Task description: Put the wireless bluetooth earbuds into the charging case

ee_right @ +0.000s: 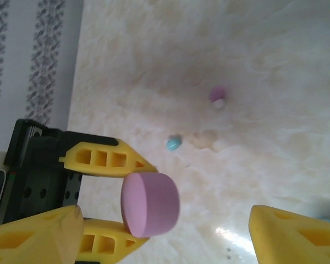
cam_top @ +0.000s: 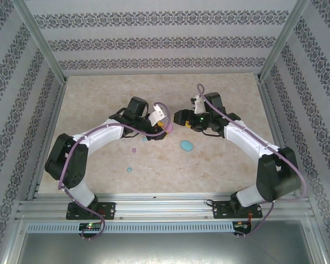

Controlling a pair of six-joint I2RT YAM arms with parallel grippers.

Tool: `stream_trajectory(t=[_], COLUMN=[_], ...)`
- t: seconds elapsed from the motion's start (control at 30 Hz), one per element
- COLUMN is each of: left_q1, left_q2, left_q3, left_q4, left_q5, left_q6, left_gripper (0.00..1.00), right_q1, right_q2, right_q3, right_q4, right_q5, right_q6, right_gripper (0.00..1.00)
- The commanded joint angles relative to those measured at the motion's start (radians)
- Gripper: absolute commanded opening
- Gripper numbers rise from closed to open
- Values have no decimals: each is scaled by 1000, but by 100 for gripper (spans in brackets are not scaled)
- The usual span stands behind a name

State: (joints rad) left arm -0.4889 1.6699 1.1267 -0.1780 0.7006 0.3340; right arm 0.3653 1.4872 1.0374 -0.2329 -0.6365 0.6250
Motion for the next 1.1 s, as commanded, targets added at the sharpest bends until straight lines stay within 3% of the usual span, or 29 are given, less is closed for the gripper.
stream_trajectory(t=[0.0,0.23,0.5,0.57,0.63,0.7,0.77,0.93,1.07], left_q1=[7,7,7,7,12,28,65,179,204], left_q2=[-33,-77,-94,-99,-116,-137,-163,-199,-206], left_q3=[33,41,46,45,37,18,-10,-65,-110], left_q4=[-15,-9,5,16,43,104,189,423,582], left_q5=[57,72,74,68,52,46,84,242,313], left_q6=[-15,-23,-30,-36,-55,-108,-190,-401,-451], left_gripper=[21,21,22,26,39,55,64,67,66], right_q1=[26,35,36,37,35,33,22,3,3], right_q2=[38,76,107,105,98,90,75,58,50], right_q3=[52,68,91,92,91,84,71,103,154], right_q4=[-45,-4,25,42,73,123,202,277,274], right_q5=[-109,-188,-291,-307,-323,-328,-326,-337,-348], right_q6=[10,65,124,149,193,259,353,509,581], right_gripper=[79,71,32,24,19,18,18,18,19])
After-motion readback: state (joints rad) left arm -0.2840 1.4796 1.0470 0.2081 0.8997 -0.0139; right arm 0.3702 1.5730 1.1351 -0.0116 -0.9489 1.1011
